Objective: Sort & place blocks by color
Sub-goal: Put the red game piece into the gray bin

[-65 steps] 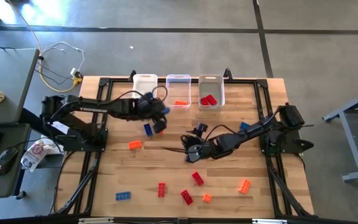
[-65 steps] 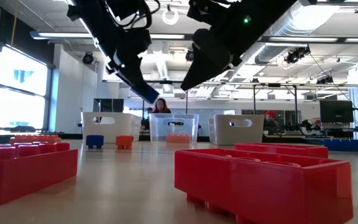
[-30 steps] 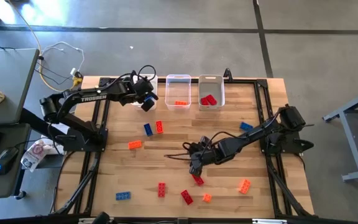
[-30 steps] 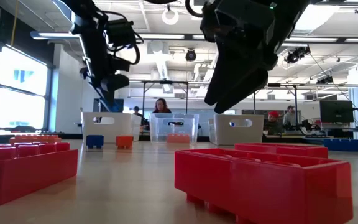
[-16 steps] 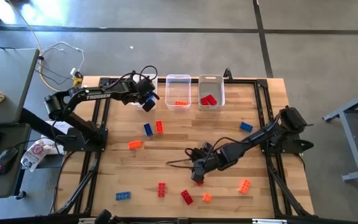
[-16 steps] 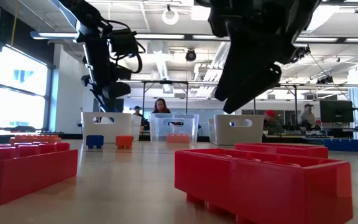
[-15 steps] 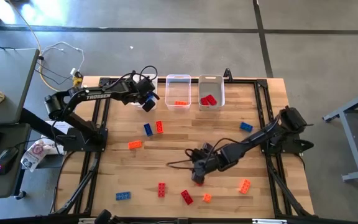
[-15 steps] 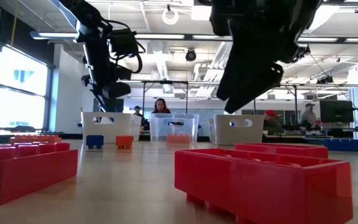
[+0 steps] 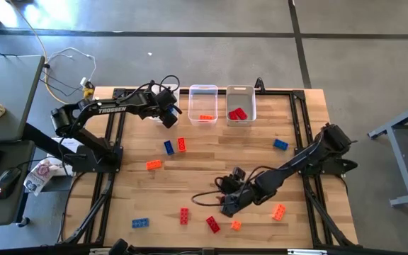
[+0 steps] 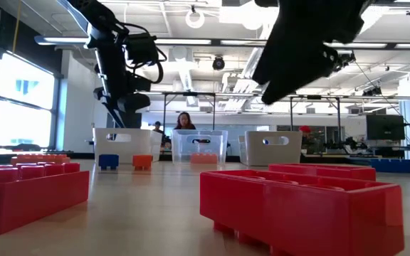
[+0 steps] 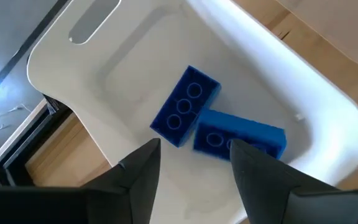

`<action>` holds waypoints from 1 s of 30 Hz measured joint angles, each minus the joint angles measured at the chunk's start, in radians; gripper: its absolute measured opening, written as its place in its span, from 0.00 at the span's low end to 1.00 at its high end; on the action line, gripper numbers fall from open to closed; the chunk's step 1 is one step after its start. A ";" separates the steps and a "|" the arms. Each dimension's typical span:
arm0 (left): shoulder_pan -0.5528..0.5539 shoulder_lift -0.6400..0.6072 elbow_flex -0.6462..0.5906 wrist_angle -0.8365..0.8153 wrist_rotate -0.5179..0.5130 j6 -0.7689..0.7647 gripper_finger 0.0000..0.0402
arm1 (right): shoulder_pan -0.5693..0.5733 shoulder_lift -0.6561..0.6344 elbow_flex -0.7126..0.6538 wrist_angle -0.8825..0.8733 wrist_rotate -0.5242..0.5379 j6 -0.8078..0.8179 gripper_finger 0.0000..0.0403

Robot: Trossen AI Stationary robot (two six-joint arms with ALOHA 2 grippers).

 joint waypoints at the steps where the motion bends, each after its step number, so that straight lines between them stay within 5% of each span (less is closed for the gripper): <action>1: 0.000 0.000 0.000 0.000 0.000 0.000 0.46 | 0.000 0.000 0.013 -0.017 0.000 0.001 0.63; 15: -0.002 -0.105 0.001 -0.007 0.029 0.033 0.46 | -0.016 0.000 0.125 -0.186 -0.090 0.060 0.56; 24: -0.006 -0.231 0.001 -0.073 0.335 -0.046 0.46 | -0.030 0.000 0.126 -0.211 -0.194 0.163 0.56; 30: -0.035 -0.304 0.001 -0.076 0.414 -0.080 0.46 | -0.029 0.000 0.126 -0.202 -0.245 0.191 0.56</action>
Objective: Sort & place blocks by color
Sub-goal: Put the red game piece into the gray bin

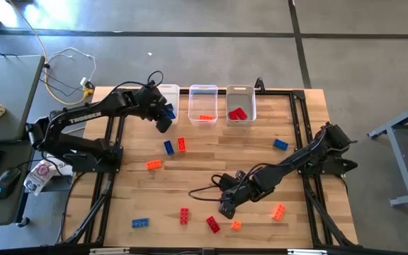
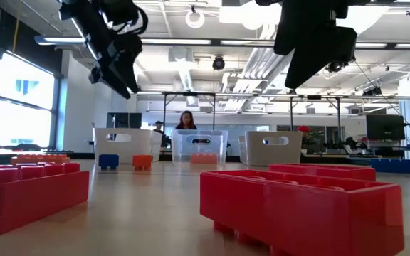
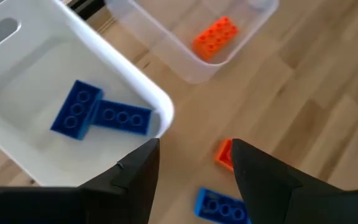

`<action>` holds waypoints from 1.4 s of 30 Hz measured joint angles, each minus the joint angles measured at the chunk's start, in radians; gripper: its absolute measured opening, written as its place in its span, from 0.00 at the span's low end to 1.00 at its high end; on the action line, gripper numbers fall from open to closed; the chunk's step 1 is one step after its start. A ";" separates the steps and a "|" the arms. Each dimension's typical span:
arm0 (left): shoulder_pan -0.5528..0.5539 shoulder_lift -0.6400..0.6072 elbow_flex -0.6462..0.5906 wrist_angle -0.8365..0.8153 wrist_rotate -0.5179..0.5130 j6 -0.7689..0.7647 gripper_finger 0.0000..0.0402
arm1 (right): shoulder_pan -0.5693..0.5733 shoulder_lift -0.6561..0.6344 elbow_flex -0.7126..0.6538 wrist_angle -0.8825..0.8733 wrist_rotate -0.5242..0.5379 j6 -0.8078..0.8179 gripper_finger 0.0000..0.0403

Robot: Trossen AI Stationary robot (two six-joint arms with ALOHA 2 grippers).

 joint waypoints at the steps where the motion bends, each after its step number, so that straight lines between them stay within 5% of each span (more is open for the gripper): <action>1: -0.005 -0.008 0.000 -0.001 0.002 -0.001 0.46 | 0.000 0.000 0.000 0.003 -0.001 0.001 0.56; 15: -0.057 -0.049 0.000 -0.007 0.004 -0.045 0.46 | 0.029 0.001 0.145 -0.123 0.083 0.045 0.56; 42: -0.080 -0.048 0.000 -0.007 0.001 -0.132 0.46 | 0.059 0.173 0.144 -0.196 0.132 0.149 0.56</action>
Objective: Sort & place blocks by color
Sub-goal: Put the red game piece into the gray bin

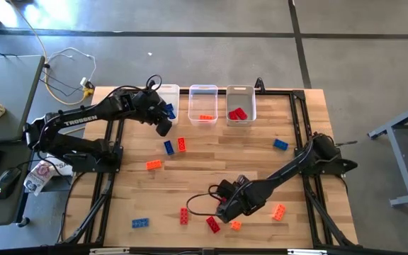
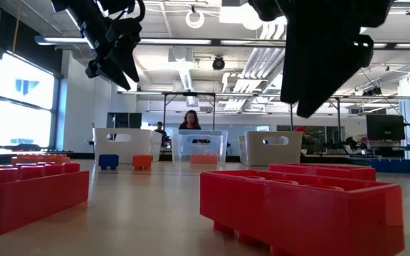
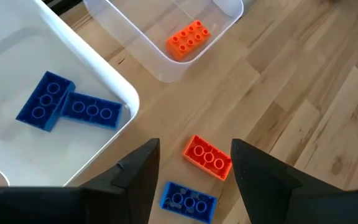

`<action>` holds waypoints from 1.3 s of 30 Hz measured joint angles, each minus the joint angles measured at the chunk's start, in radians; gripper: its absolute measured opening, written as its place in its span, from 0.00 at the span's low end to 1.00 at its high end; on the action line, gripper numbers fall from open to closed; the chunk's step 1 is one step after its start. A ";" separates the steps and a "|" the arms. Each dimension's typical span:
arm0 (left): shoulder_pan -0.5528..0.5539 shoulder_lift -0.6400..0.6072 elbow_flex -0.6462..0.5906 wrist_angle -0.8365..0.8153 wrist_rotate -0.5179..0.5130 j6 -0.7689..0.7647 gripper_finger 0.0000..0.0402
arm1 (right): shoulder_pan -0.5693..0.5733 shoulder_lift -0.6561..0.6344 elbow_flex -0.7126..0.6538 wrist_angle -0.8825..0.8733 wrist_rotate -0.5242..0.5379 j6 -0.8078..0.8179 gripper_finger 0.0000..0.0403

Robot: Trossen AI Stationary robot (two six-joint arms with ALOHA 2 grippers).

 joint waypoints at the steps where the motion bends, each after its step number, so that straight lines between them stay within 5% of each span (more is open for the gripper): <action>1: 0.000 0.000 0.000 0.000 0.000 0.000 0.46 | 0.000 0.007 0.000 0.000 0.002 0.001 0.56; 31: 0.000 0.000 0.000 0.000 0.000 0.000 0.46 | 0.028 0.150 -0.001 0.066 0.011 0.051 0.56; 39: 0.000 0.000 0.000 0.000 0.000 0.009 0.46 | 0.027 0.160 -0.001 0.040 0.015 0.069 0.35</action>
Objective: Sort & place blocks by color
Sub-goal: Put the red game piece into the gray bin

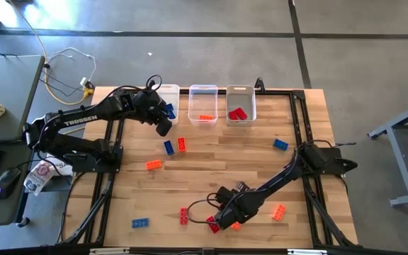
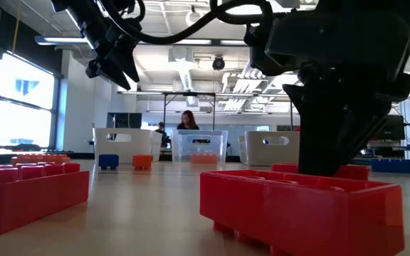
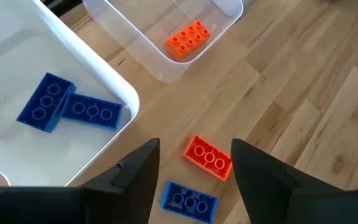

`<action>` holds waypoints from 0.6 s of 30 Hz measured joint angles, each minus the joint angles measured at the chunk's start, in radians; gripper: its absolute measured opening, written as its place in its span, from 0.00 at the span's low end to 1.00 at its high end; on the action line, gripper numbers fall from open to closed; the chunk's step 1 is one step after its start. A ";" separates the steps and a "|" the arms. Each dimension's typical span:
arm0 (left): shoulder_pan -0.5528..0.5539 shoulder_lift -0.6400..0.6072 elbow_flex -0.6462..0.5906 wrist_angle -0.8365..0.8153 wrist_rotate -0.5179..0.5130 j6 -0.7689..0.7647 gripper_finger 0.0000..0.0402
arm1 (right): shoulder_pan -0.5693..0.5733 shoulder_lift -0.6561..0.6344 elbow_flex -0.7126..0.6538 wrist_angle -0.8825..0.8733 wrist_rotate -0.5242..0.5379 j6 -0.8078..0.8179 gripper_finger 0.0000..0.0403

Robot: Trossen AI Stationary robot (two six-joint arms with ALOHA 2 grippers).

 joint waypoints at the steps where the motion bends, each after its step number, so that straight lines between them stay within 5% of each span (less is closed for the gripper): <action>1: 0.000 0.000 0.000 0.000 0.000 0.002 0.46 | -0.001 0.000 0.000 -0.004 0.002 -0.003 0.31; 18: 0.000 0.000 0.000 0.002 0.000 0.152 0.46 | -0.106 -0.034 0.000 -0.110 0.050 -0.058 0.27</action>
